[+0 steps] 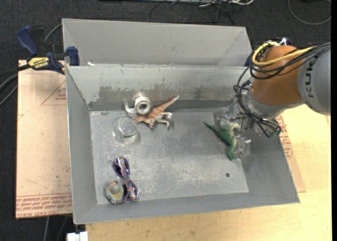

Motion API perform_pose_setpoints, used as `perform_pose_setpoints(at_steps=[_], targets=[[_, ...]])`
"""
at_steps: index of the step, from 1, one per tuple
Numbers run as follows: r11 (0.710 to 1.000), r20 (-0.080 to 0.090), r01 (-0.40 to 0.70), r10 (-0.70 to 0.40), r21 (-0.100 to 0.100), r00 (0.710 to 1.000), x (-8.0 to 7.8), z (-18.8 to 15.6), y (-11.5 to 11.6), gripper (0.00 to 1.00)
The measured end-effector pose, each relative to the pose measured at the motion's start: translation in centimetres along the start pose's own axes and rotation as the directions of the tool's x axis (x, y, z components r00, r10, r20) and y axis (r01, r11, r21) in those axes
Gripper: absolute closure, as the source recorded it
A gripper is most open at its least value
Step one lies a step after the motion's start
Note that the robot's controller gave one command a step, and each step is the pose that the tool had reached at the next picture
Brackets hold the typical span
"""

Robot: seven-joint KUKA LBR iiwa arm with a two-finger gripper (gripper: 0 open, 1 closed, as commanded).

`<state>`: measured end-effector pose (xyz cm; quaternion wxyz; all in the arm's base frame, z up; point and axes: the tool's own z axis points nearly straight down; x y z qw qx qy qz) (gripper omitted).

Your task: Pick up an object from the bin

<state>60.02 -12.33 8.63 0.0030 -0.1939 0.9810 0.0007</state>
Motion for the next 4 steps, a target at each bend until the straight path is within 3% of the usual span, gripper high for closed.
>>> perform_pose_setpoints(at_steps=[1, 2, 3, 4], targets=[[0.985, -0.001, -0.175, 0.175, 0.000, 0.985, 0.4, -0.9, 2.0, 0.00], [0.993, 0.006, 0.117, -0.117, -0.001, 0.993, -1.1, 1.0, -1.1, 0.00], [0.992, 0.006, 0.124, -0.124, -0.001, 0.992, -1.1, 1.3, -2.1, 0.00], [0.923, 0.009, 0.385, -0.385, 0.000, 0.923, -0.9, 1.6, -1.2, 1.00]])
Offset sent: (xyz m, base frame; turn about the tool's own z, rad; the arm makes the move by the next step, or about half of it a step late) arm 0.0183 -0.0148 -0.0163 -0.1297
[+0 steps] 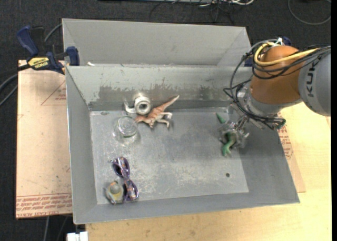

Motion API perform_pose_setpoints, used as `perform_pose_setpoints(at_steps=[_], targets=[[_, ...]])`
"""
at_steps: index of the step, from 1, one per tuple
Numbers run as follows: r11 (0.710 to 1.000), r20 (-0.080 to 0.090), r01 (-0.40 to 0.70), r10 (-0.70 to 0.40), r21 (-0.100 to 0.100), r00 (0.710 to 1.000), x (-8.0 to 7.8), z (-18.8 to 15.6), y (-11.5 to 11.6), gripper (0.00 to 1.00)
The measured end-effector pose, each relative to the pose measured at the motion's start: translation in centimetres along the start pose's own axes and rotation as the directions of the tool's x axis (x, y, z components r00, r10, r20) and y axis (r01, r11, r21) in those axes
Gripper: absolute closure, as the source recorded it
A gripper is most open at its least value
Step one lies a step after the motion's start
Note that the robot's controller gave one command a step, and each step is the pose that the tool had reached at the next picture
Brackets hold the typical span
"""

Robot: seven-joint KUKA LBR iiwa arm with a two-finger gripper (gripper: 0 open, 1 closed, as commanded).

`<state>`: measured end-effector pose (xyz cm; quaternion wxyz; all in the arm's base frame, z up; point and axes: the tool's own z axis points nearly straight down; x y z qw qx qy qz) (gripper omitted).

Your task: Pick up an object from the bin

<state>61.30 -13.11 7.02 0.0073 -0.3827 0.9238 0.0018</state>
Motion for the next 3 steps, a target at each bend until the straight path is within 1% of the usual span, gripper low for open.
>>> perform_pose_setpoints(at_steps=[1, 2, 3], targets=[[1.000, 0.001, -0.001, 0.001, 0.000, 1.000, 0.0, 0.0, 0.0, 1.00], [1.000, 0.003, 0.005, -0.005, 0.001, 1.000, 1.2, -2.5, 0.7, 1.00], [1.000, 0.003, 0.007, -0.007, 0.001, 1.000, 1.2, -2.4, 0.7, 1.00]])
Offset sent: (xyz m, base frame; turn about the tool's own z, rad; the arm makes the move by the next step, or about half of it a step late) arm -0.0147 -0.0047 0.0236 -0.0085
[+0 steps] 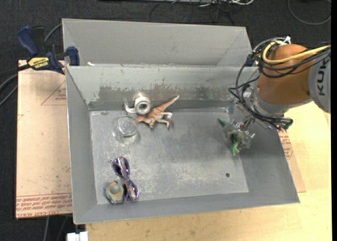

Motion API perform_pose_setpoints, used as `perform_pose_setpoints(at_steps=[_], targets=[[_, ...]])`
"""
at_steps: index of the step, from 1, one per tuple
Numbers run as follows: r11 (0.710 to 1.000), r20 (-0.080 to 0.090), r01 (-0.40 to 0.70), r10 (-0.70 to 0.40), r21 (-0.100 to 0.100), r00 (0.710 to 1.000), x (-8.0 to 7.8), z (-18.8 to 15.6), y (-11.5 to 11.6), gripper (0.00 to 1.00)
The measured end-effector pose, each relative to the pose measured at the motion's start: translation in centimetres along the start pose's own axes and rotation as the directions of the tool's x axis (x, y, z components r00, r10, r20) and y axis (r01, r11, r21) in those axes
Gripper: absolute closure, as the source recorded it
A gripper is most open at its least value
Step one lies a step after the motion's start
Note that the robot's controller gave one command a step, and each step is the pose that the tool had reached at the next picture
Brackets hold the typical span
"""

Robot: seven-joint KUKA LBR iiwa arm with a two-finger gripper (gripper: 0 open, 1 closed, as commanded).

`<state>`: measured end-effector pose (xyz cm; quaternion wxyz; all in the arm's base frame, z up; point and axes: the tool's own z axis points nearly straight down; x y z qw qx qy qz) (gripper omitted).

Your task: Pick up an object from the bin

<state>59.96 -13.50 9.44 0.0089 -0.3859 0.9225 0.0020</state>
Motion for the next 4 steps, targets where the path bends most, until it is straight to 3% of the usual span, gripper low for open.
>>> perform_pose_setpoints(at_steps=[1, 2, 3, 4], targets=[[0.972, 0.004, -0.234, 0.234, 0.000, 0.972, -2.1, 2.3, -1.5, 1.00], [0.998, 0.001, -0.070, 0.070, -0.003, 0.998, -1.7, -6.8, -0.6, 1.00], [0.996, 0.003, -0.091, 0.091, -0.005, 0.996, -3.1, -5.0, 4.0, 1.00], [0.998, 0.004, -0.070, 0.070, -0.003, 0.998, -1.3, -15.8, 2.4, 1.00]])
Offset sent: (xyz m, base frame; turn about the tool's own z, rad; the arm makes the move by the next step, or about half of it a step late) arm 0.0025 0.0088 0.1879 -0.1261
